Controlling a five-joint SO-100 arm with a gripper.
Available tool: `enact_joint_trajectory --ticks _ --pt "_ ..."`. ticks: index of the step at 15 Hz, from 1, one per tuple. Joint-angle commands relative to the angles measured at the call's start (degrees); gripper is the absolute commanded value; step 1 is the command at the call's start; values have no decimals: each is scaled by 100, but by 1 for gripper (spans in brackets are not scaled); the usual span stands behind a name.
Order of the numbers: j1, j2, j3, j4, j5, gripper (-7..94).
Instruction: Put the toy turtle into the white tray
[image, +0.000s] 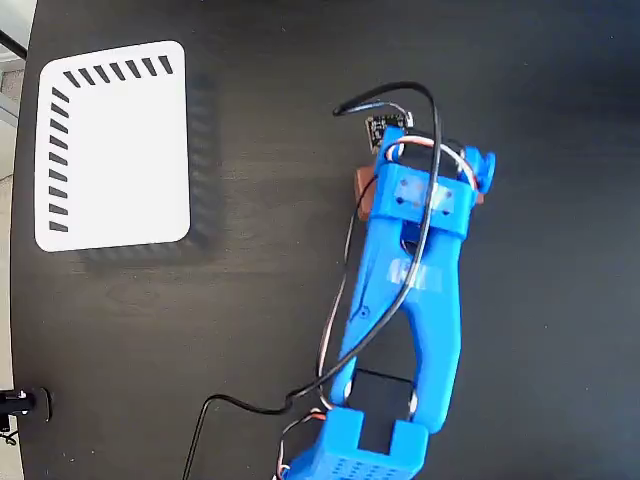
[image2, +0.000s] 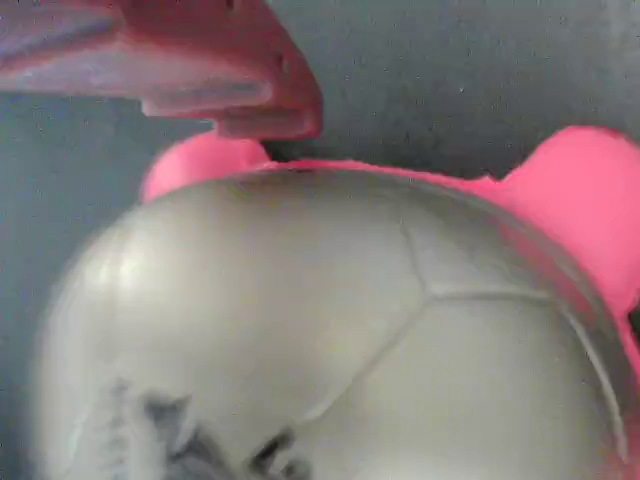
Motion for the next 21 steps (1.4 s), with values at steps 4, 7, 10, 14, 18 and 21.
enact_joint_trajectory --ticks 4,7,10,14,18,21 --pt "-18 264 132 -211 79 66" --pt "0 281 193 -290 79 51" --pt "53 299 237 -378 79 24" --pt "237 448 264 -290 53 0" --pt "193 984 149 264 -264 0" --pt "-44 1934 9 694 -598 0"
